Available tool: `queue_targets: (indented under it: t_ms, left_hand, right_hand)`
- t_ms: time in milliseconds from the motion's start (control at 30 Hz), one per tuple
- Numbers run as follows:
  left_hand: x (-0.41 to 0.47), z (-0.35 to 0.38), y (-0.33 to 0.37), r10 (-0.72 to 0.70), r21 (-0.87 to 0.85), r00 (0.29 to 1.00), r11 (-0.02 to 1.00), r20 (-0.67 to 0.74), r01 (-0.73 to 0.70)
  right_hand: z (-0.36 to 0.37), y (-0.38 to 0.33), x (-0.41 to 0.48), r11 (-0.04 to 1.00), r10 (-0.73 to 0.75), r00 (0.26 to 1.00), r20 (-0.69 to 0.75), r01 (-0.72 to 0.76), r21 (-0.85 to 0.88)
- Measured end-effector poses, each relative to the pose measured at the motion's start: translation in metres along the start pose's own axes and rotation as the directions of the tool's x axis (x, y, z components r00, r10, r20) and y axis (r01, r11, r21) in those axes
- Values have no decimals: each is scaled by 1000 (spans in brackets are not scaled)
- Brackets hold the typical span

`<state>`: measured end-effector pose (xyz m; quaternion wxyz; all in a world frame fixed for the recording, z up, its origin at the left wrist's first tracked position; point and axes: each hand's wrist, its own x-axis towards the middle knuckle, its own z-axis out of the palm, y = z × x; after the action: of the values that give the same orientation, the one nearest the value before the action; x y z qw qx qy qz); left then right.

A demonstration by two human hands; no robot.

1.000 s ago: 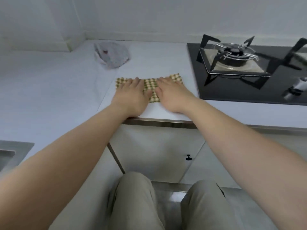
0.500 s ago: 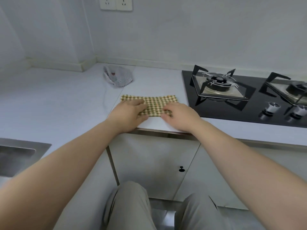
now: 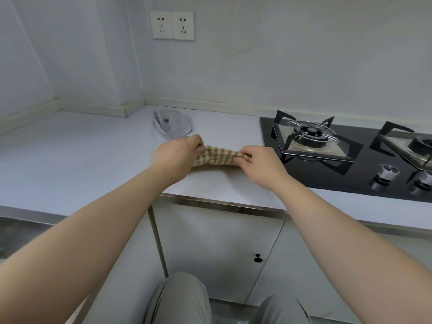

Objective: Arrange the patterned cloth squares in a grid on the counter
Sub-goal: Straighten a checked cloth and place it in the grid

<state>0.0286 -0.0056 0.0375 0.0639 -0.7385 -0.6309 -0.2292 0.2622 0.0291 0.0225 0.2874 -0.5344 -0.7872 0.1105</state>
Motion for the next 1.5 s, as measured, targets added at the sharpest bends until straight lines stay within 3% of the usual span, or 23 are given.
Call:
queue_targets:
  t_ms: [67,167,233,300,367,467,500,567,667,767,900,1100,1233,1367,1433,1500]
  left_hand:
    - [5,-20,-2,-25,-43,999,999,-23,24]
    - [14,-44,-7,-125,-296,992,948,-16,115]
    - [22,-49,-11,-211,-478,977,858,1,186]
    - [28,-44,-16,-242,-530,968,813,72,242]
    - [32,-32,-22,-232,-389,966,885,109,257]
    - [28,-7,-16,-162,-5,983,987,86,163]
    - [25,1,-8,-108,57,991,993,81,103]
    - [16,19,11,-24,-2,995,1000,96,24]
    - [1,49,27,26,-156,975,988,219,9]
    - [-13,67,23,73,-80,912,996,403,-44]
    - [-12,61,12,89,-17,864,996,495,-93]
    - [-9,53,13,-18,117,811,991,585,-63]
    - [-6,51,48,-47,98,832,995,553,-9]
    - [-13,67,72,-41,53,853,998,520,16]
    - [-13,74,71,-50,79,849,997,526,10]
    - [-12,76,69,-46,78,849,997,527,6]
  right_hand:
    - [-18,-5,10,965,71,997,3,-70,254]
    - [-40,-10,19,801,146,987,60,-154,578]
    - [-45,-8,26,731,156,984,82,-171,661]
    - [-43,-3,32,711,171,980,99,-192,676]
    - [-32,4,36,791,227,970,88,-236,564]
    - [-11,12,29,965,249,968,38,-251,78]
    - [-4,14,25,975,208,978,15,-206,-78]
    - [9,13,18,962,99,995,5,-94,-254]
    - [26,11,8,973,-7,993,117,34,-227]
    - [42,21,-2,970,-30,972,232,85,-229]
    - [40,26,-1,963,40,932,361,61,-264]
    - [35,23,-1,844,194,931,310,3,-536]
    - [23,28,4,777,317,921,227,-115,-619]
    - [16,32,13,866,352,912,208,-234,-442]
    - [12,31,15,905,305,935,181,-226,-361]
    - [6,27,17,952,274,955,112,-253,-172]
